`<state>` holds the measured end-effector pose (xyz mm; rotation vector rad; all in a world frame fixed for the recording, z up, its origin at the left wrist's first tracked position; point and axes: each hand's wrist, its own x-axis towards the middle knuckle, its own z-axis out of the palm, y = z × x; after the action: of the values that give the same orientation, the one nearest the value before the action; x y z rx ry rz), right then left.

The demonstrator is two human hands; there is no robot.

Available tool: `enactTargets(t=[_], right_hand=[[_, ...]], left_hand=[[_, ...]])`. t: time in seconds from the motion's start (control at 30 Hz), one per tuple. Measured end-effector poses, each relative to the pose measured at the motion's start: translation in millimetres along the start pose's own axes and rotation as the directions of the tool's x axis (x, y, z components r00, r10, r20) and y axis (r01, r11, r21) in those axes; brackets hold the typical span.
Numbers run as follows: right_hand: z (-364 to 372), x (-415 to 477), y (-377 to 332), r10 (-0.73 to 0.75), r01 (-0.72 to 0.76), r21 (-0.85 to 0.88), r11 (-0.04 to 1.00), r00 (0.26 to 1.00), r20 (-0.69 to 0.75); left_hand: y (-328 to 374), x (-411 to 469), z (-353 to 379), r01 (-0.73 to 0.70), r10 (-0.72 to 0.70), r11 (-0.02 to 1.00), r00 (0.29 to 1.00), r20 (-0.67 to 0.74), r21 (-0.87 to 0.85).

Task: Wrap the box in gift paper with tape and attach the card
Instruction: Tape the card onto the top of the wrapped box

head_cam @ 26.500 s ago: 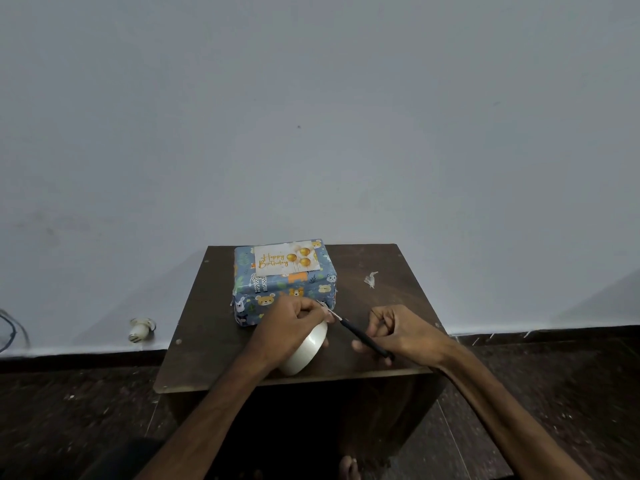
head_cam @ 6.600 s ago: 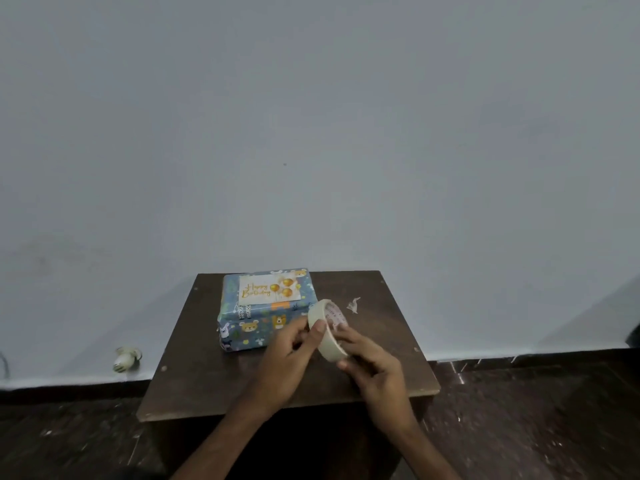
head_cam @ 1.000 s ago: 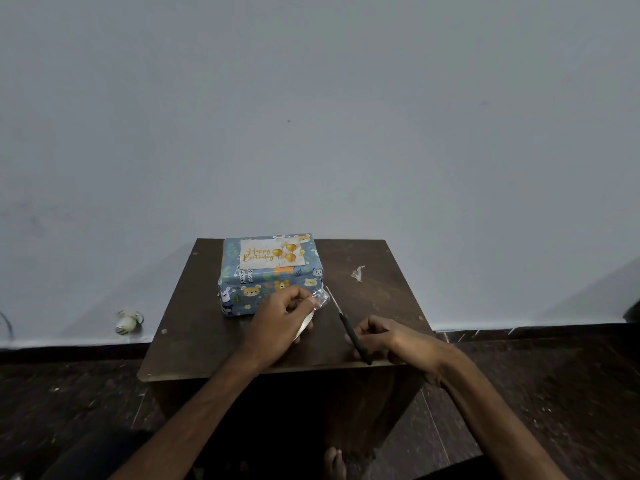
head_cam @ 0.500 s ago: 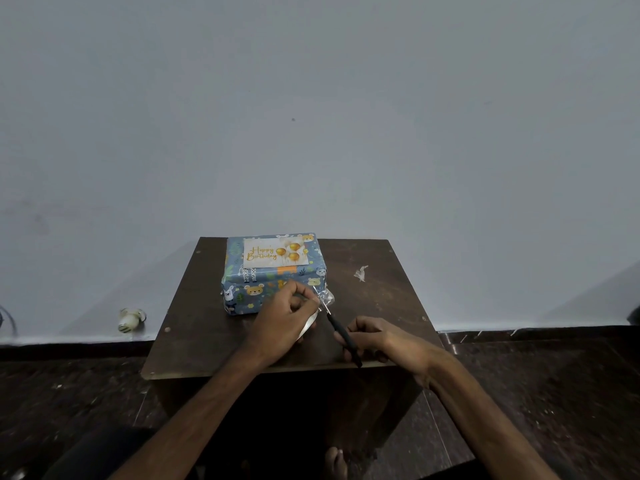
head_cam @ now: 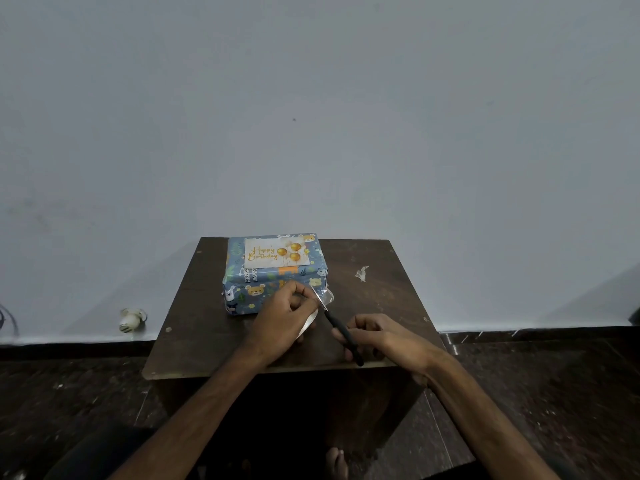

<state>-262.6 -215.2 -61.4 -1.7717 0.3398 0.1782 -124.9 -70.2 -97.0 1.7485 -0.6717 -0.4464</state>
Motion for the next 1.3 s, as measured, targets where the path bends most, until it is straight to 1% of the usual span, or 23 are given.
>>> enactTargets(t=[0.23, 0.43, 0.57, 0.6, 0.63, 0.67, 0.7, 0.73, 0.77, 0.8, 0.83, 0.9, 0.97, 1.03, 1.07, 1.1, 1.13, 1.17, 1.2, 1.23, 1.27, 1.3], right_hand=[[0, 3, 4, -0.001, 0.001, 0.024, 1.000, 1.000, -0.017], [-1, 3, 4, 0.012, -0.011, 0.057, 0.998, 1.000, -0.014], [-9, 1, 4, -0.037, 0.047, 0.100, 0.994, 0.994, -0.102], [-14, 1, 6, -0.046, 0.055, 0.063, 0.996, 0.989, -0.139], [-19, 2, 9, -0.053, 0.051, -0.014, 0.999, 0.980, -0.191], [-24, 4, 13, -0.057, 0.022, -0.135, 0.991, 0.963, -0.263], [-29, 6, 18, -0.069, -0.034, -0.287, 0.957, 0.937, -0.343], [-34, 7, 24, -0.099, -0.104, -0.446, 0.889, 0.908, -0.408], [-37, 8, 28, -0.136, -0.168, -0.577, 0.799, 0.885, -0.445], [-38, 8, 30, -0.170, -0.214, -0.663, 0.717, 0.869, -0.464], [-37, 9, 31, -0.196, -0.239, -0.709, 0.664, 0.859, -0.473], [-34, 12, 31, -0.216, -0.271, -0.750, 0.604, 0.849, -0.481], [-30, 16, 27, -0.188, -0.312, -0.794, 0.521, 0.866, -0.464], [-28, 21, 26, -0.137, -0.342, -0.816, 0.467, 0.883, -0.448], [-27, 22, 24, -0.134, -0.346, -0.825, 0.448, 0.886, -0.445], [-27, 23, 22, -0.163, -0.342, -0.832, 0.437, 0.880, -0.447], [-25, 23, 19, -0.216, -0.319, -0.823, 0.470, 0.863, -0.457], [-22, 24, 16, -0.267, -0.257, -0.779, 0.572, 0.840, -0.473], [-17, 25, 12, -0.300, -0.145, -0.684, 0.715, 0.820, -0.488], [-9, 26, 7, -0.309, -0.009, -0.545, 0.838, 0.816, -0.489], [0, 28, 3, -0.313, 0.112, -0.412, 0.904, 0.830, -0.461], [7, 32, 0, -0.327, 0.195, -0.325, 0.926, 0.843, -0.426]], left_hand=[[1, 1, 0, 0.033, -0.033, 0.999, 0.999, -0.001, -0.035], [4, 0, -3, 0.056, -0.054, 0.996, 0.998, 0.030, -0.065], [6, 0, -5, 0.058, -0.058, 0.997, 0.998, 0.018, -0.058], [6, 0, -5, 0.060, -0.059, 0.996, 0.998, 0.015, -0.063], [6, 0, -5, 0.062, -0.061, 0.995, 0.998, 0.012, -0.072], [6, 0, -5, 0.065, -0.064, 0.995, 0.998, 0.010, -0.081], [6, 1, -5, 0.067, -0.067, 0.994, 0.998, 0.010, -0.088], [6, 1, -5, 0.069, -0.069, 0.993, 0.998, 0.011, -0.095], [6, 1, -5, 0.071, -0.070, 0.992, 0.997, 0.011, -0.100], [6, 1, -5, 0.073, -0.072, 0.992, 0.997, 0.010, -0.102], [6, 2, -4, 0.075, -0.075, 0.992, 0.997, 0.007, -0.103], [6, 2, -3, 0.077, -0.077, 0.992, 0.997, 0.000, -0.101], [6, 1, -2, 0.070, -0.071, 0.992, 0.997, -0.010, -0.102], [6, 1, -1, 0.067, -0.069, 0.993, 0.998, -0.016, -0.098], [5, 1, 0, 0.066, -0.069, 0.993, 0.997, -0.021, -0.098], [5, 2, -1, 0.063, -0.066, 0.993, 0.997, -0.028, -0.100], [4, 3, -1, 0.057, -0.061, 0.993, 0.998, -0.035, -0.106], [3, 3, -1, 0.051, -0.056, 0.992, 0.997, -0.044, -0.116], [3, 3, 0, 0.042, -0.049, 0.991, 0.998, -0.049, -0.128], [3, 2, 1, 0.034, -0.042, 0.989, 0.998, -0.051, -0.144], [4, 2, 3, 0.028, -0.037, 0.986, 0.998, -0.048, -0.163], [5, 1, 4, 0.029, -0.037, 0.982, 0.999, -0.038, -0.186]])
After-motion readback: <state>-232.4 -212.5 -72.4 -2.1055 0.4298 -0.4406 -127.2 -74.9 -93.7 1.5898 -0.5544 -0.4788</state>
